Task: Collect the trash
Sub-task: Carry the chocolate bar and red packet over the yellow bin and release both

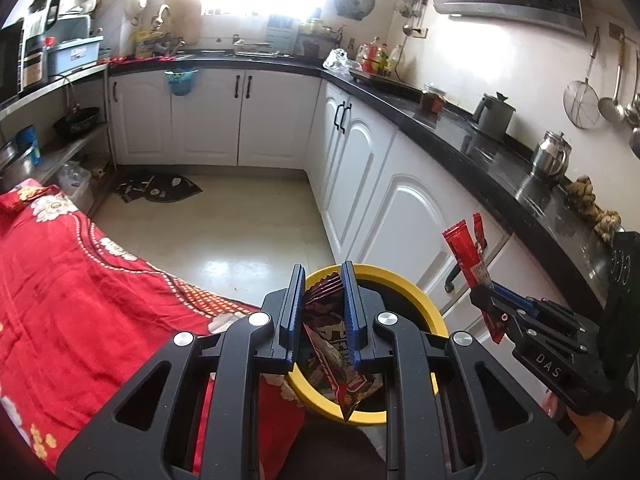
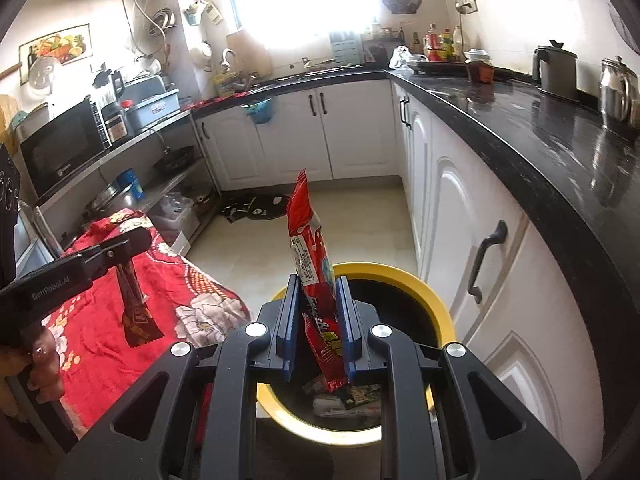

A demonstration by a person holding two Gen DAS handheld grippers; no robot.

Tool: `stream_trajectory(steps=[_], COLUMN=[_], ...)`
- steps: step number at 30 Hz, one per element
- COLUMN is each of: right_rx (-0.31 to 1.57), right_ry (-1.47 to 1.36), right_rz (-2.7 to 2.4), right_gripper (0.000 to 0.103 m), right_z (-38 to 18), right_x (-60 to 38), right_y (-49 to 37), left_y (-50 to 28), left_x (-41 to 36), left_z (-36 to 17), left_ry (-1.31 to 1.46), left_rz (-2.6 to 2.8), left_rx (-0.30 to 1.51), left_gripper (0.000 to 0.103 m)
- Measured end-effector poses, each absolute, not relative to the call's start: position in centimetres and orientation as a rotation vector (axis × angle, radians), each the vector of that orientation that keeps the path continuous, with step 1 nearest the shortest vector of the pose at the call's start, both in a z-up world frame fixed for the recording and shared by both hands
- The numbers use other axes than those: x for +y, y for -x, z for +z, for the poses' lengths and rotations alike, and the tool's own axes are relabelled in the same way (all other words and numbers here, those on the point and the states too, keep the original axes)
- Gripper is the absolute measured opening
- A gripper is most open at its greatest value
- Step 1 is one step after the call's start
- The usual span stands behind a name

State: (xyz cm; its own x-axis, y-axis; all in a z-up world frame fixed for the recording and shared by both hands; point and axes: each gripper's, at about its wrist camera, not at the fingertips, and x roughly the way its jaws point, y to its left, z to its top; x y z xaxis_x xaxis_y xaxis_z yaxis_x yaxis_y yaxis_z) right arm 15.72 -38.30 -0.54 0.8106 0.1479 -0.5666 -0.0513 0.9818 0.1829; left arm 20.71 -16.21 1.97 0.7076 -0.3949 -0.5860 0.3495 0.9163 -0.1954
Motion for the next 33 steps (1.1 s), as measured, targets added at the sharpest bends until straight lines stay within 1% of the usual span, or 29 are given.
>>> stream_trajectory(steps=[13,33], right_rx=[0.652,0.776], right_ry=[-0.179,-0.211], right_rz=[0.074,0.075], right_gripper=[0.018,0.020], right_z=[-2.5,-7.8], right_x=[-39.1,-39.1], right_y=[-16.4,-18.9], left_y=[-22.1,-24.9], left_x=[-18.7,-20.4], left_z=[-0.3,-4.0], left_ry=[0.027,0.005], left_rz=[-0.447,-0.485], left_rx=[0.695,0.758], left_gripper=[0.013,0.013])
